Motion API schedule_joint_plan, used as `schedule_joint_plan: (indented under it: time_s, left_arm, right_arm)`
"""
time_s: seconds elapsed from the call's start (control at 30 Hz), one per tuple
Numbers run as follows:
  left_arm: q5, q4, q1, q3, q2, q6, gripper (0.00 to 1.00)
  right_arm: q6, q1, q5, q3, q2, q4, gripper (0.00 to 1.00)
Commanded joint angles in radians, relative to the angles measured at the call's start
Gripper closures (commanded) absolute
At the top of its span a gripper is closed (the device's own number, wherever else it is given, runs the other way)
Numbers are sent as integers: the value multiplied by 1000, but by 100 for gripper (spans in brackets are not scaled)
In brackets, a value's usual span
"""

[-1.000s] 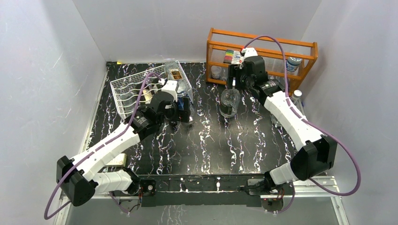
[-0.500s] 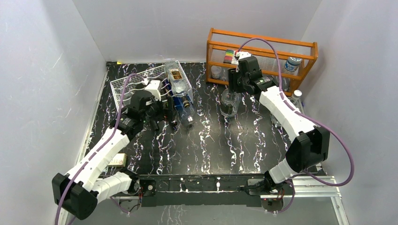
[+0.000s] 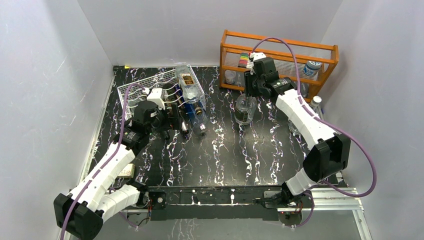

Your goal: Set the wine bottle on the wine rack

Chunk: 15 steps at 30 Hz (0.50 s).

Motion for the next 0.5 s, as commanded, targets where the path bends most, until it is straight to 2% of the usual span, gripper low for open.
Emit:
schedule_joint_plan:
  time_s: [0.0, 0.17, 0.3, 0.4, 0.47]
  left_arm:
    - [-27, 16, 7, -12, -24, -7, 2]
    - [-33, 15, 6, -14, -25, -7, 2]
    - [-32, 16, 6, -18, -25, -9, 2]
    - [-31, 18, 7, -18, -21, -10, 2]
    - [-33, 16, 7, -17, -16, -7, 2]
  right_arm:
    - [62, 15, -24, -63, -87, 45, 93]
    - [109, 61, 5, -309, -224, 185, 95]
    - [151, 119, 51, -474, -322, 226, 98]
    - [192, 168, 75, -550, -383, 210, 99]
    - [225, 193, 60, -542, -399, 124, 99]
